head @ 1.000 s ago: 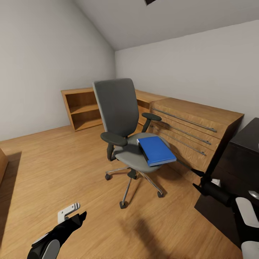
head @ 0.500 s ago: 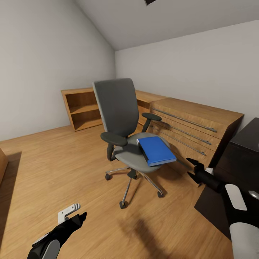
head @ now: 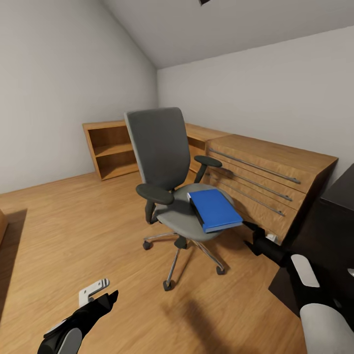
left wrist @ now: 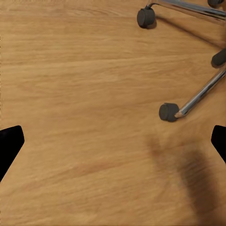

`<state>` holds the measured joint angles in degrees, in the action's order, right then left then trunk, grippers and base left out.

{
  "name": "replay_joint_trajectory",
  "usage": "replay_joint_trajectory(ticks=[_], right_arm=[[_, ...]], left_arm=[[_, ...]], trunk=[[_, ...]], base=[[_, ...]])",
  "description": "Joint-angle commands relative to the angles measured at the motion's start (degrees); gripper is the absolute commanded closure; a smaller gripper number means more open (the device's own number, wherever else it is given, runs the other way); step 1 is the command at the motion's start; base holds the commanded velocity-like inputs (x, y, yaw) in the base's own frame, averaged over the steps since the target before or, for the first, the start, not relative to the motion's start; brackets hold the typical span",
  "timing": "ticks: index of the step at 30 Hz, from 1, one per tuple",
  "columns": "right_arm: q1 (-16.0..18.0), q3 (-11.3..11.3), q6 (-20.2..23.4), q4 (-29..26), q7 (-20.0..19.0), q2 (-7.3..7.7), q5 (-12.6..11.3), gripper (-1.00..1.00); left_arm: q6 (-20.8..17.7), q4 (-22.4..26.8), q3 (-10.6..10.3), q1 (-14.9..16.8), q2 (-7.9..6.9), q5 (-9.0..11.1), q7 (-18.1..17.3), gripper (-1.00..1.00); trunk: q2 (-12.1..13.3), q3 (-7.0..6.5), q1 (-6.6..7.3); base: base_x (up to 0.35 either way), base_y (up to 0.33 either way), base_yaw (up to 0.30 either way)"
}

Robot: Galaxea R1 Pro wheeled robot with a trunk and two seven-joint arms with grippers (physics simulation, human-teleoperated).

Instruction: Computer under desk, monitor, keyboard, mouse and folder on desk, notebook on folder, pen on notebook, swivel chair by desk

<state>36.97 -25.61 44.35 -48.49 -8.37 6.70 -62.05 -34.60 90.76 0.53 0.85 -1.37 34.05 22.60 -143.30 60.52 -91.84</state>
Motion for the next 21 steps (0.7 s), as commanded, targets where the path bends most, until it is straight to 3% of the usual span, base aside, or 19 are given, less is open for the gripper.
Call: replay_joint_trajectory(ticks=[1,8,21], right_arm=[[0.05,-0.16,0.28,0.10,-0.33,-0.04,0.33,-1.00],[0.04,0.26,0.13,0.52,-0.33,-0.16,0.35,-1.00],[0.05,1.99,0.04,0.67,-0.33,-1.01,0.44,-1.00]], left_arm=[[-0.17,0.07,-0.02,0.03,-0.02,0.60,0.51,-1.00],[-0.18,0.04,0.04,0.03,-0.03,0.66,0.43,-1.00],[-0.21,0.03,0.08,0.03,-0.07,0.64,0.51,-1.00]], trunk=[[-0.02,0.05,0.01],[-0.02,0.05,0.01],[-0.02,0.05,0.01]], base=[[0.050,0.000,0.000],[0.152,0.000,0.000],[0.018,0.000,0.000]])
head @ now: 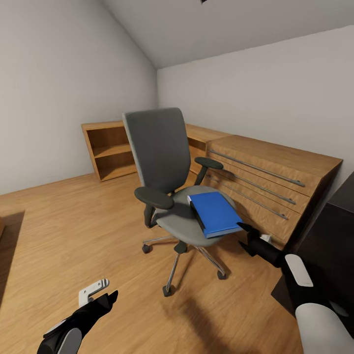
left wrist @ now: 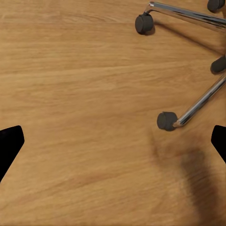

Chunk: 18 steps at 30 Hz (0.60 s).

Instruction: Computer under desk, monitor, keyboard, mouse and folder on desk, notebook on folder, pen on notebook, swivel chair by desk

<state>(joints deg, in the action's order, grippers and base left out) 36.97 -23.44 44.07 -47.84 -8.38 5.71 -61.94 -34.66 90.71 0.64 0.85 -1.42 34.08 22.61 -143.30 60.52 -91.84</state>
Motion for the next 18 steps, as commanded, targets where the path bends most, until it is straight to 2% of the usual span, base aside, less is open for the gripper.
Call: replay_joint_trajectory(ticks=[1,15,18], right_arm=[[0.04,-0.13,0.32,0.02,-0.34,-0.09,0.34,-1.00],[0.04,0.75,0.32,0.01,-0.34,-0.56,0.50,-1.00],[0.03,0.76,0.32,0.02,-0.38,-0.55,0.50,-1.00]], left_arm=[[-0.16,0.08,-0.01,0.03,-0.03,0.61,0.51,-1.00],[-0.15,-0.29,-0.02,0.03,-0.03,0.59,0.51,-1.00],[-0.15,-0.44,-0.02,0.03,-0.01,0.61,0.54,-1.00]], trunk=[[-0.02,0.05,0.01],[-0.02,0.05,0.01],[0.02,-0.61,0.09]], base=[[0.001,0.000,0.000],[0.000,0.000,0.000],[0.000,0.000,0.000]])
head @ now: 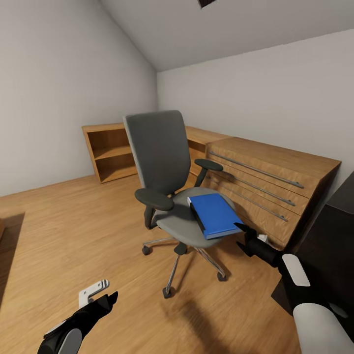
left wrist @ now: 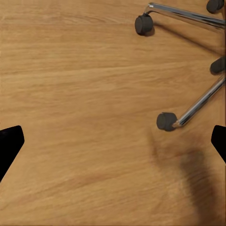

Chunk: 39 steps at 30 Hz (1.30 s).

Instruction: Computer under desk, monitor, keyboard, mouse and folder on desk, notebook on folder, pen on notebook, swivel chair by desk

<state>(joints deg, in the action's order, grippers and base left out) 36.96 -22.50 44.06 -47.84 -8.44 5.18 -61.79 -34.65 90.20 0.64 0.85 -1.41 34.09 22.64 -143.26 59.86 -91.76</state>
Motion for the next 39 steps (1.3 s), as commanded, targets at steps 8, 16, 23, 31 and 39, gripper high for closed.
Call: replay_joint_trajectory(ticks=[8,16,23,31,39], right_arm=[[0.04,-0.18,0.32,-0.03,-0.33,0.00,0.36,-1.00],[0.04,-0.17,0.32,-0.03,-0.30,0.07,0.43,-1.00],[0.04,-0.21,0.31,0.00,-0.25,0.13,0.57,-1.00],[0.08,-0.21,-1.69,1.48,-0.12,0.36,0.54,-1.00],[0.06,-0.12,-5.02,3.29,-0.15,0.57,0.60,-1.00]], left_arm=[[-0.16,-0.10,-0.04,0.03,0.00,0.62,0.56,-1.00],[-0.16,-0.14,-0.11,0.03,0.03,0.60,0.58,-1.00],[-0.16,-0.19,-0.11,0.03,0.03,0.65,0.57,-1.00],[-0.16,-0.20,-0.11,0.03,0.03,0.67,0.56,-1.00],[-0.16,-0.20,-0.11,0.03,0.03,0.63,0.52,-1.00]], trunk=[[0.42,-0.80,0.31],[2.03,-1.52,1.19],[2.03,-1.52,1.19],[2.03,-1.52,1.19],[2.03,-1.52,1.19]], base=[[0.000,0.000,0.000],[0.000,0.000,0.000],[0.000,0.000,0.000],[0.000,0.000,0.000],[0.000,0.000,0.000]])
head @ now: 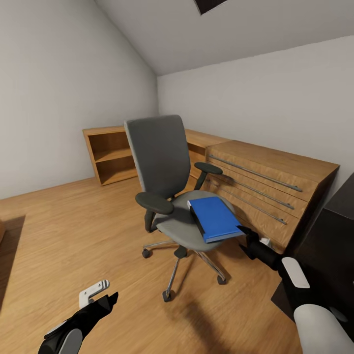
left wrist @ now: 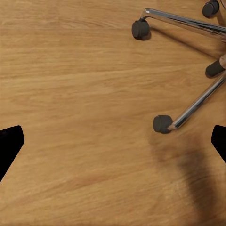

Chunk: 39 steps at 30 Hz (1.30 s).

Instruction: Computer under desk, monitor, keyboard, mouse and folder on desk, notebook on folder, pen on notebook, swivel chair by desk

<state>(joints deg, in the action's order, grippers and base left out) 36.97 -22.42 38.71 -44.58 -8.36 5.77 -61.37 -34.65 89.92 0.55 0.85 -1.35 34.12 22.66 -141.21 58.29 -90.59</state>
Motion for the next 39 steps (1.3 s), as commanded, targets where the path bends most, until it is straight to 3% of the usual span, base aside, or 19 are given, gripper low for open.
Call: replay_joint_trajectory(ticks=[1,39], right_arm=[[0.04,-0.19,0.15,0.12,-0.23,-0.01,0.18,-1.00],[0.03,-0.08,-0.57,0.54,-0.25,-0.05,0.20,-1.00]], left_arm=[[-0.16,0.08,-0.03,0.03,-0.03,0.61,0.50,-1.00],[-0.16,-0.36,0.05,0.03,-0.05,0.68,0.41,-1.00]], trunk=[[-0.02,0.05,0.01],[-0.02,0.05,0.01]], base=[[0.000,0.000,0.000],[0.025,0.000,0.000]])
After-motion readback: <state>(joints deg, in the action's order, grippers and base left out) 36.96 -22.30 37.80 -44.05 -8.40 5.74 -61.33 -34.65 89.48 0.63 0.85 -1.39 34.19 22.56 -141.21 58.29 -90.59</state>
